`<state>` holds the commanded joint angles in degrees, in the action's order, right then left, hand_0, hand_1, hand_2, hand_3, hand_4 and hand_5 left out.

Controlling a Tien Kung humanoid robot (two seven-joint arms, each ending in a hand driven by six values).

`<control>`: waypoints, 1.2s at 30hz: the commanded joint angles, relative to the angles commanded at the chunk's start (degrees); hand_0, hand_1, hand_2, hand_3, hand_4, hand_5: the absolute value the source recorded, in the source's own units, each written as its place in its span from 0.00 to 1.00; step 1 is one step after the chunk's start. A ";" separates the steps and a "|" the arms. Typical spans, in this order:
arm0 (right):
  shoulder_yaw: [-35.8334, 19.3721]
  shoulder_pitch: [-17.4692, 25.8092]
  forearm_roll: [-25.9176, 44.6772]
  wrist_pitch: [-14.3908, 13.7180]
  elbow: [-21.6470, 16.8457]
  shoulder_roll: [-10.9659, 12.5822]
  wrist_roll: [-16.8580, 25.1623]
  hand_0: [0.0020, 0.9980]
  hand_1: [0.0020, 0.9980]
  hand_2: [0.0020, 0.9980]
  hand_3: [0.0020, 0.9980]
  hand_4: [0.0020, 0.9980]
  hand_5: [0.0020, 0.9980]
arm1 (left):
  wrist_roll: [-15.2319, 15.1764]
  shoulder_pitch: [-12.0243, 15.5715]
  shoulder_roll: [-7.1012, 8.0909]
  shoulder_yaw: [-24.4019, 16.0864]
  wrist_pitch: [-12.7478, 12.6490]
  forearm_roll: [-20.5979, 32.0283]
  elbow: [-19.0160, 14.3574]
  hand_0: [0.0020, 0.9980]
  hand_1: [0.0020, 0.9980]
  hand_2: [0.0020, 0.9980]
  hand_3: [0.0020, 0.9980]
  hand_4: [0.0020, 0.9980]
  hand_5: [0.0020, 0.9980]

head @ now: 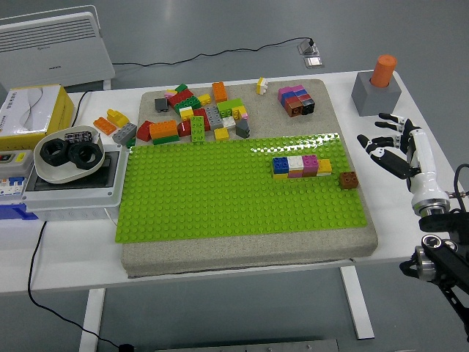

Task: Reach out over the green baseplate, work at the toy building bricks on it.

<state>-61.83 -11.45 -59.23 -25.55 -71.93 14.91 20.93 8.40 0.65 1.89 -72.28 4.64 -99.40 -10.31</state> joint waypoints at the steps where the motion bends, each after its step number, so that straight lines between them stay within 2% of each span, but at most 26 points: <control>1: -0.14 0.06 2.25 0.46 0.00 -0.10 0.65 0.51 0.49 0.64 0.66 0.89 0.32 | 0.03 -0.01 0.00 0.17 0.06 0.01 0.00 0.73 0.37 0.33 0.50 0.26 0.00; 10: -3.03 0.49 19.52 2.36 -0.60 0.67 3.35 0.50 0.47 0.63 0.65 0.89 0.31 | 0.03 -0.18 0.21 0.41 0.28 -0.83 0.00 0.73 0.37 0.33 0.50 0.26 0.00; 12: -3.44 0.75 22.61 2.68 -0.34 0.72 3.95 0.49 0.44 0.61 0.63 0.88 0.30 | -0.05 -0.19 0.28 0.42 0.24 -0.77 0.00 0.73 0.37 0.33 0.50 0.26 0.00; 22: -3.46 1.31 37.01 4.71 1.19 -0.53 7.34 0.48 0.43 0.60 0.62 0.88 0.31 | -0.14 -0.28 0.72 1.41 0.42 -0.03 0.00 0.73 0.37 0.34 0.50 0.26 0.00; 28: -3.61 1.36 41.77 5.12 1.39 -0.72 7.79 0.47 0.42 0.60 0.62 0.88 0.31 | -0.16 -0.27 0.89 1.68 0.47 0.69 0.00 0.73 0.38 0.34 0.50 0.26 0.00; 36: -4.15 1.68 43.12 5.20 1.52 -0.99 7.91 0.47 0.41 0.59 0.62 0.86 0.31 | -0.19 0.06 0.99 1.51 0.42 1.39 0.00 0.73 0.38 0.34 0.50 0.26 0.00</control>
<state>-65.98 -9.77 -16.11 -20.35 -70.41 13.92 28.85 8.21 0.71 2.88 -70.77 5.06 -98.01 -10.31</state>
